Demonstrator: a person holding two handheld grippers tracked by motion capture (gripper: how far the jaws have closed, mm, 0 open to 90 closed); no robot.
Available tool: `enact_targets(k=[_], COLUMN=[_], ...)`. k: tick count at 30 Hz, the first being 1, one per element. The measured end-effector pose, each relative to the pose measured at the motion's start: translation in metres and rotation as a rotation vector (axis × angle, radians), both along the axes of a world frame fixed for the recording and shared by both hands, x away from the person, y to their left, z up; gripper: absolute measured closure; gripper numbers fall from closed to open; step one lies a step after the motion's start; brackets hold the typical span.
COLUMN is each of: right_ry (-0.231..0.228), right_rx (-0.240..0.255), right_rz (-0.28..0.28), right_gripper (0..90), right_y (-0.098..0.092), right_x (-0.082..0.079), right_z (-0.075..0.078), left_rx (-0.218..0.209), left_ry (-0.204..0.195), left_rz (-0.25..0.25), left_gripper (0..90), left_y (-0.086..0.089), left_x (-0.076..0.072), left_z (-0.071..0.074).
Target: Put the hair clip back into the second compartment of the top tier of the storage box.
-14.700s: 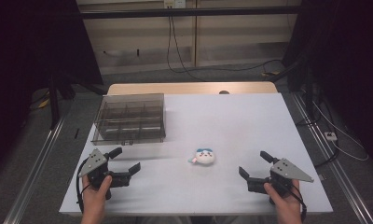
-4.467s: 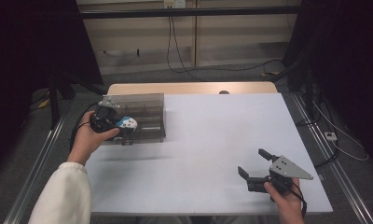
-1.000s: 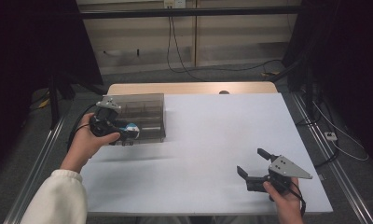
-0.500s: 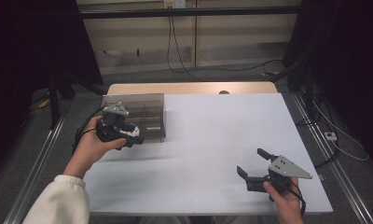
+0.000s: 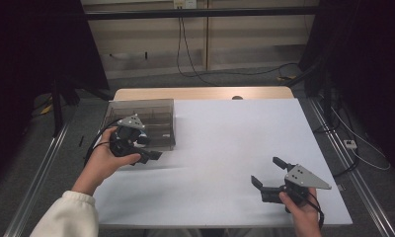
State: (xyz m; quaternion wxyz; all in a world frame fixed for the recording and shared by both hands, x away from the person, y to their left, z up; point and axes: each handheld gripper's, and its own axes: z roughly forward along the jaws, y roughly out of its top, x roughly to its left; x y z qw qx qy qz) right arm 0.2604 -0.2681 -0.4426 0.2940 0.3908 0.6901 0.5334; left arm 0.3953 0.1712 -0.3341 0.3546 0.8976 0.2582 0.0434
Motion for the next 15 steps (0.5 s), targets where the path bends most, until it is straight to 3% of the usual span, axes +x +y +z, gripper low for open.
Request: enact_targets(k=[15], right_ry=[-0.001], right_rx=[-0.001], right_rz=[0.003], right_gripper=[2.7], right_y=[0.001], right_x=[0.0], right_z=[0.0], left_rx=[-0.019], left_ry=[0.015], left_rz=[-0.048], left_gripper=[31.3], left_y=[-0.002], left_x=[-0.023], left_z=[-0.017])
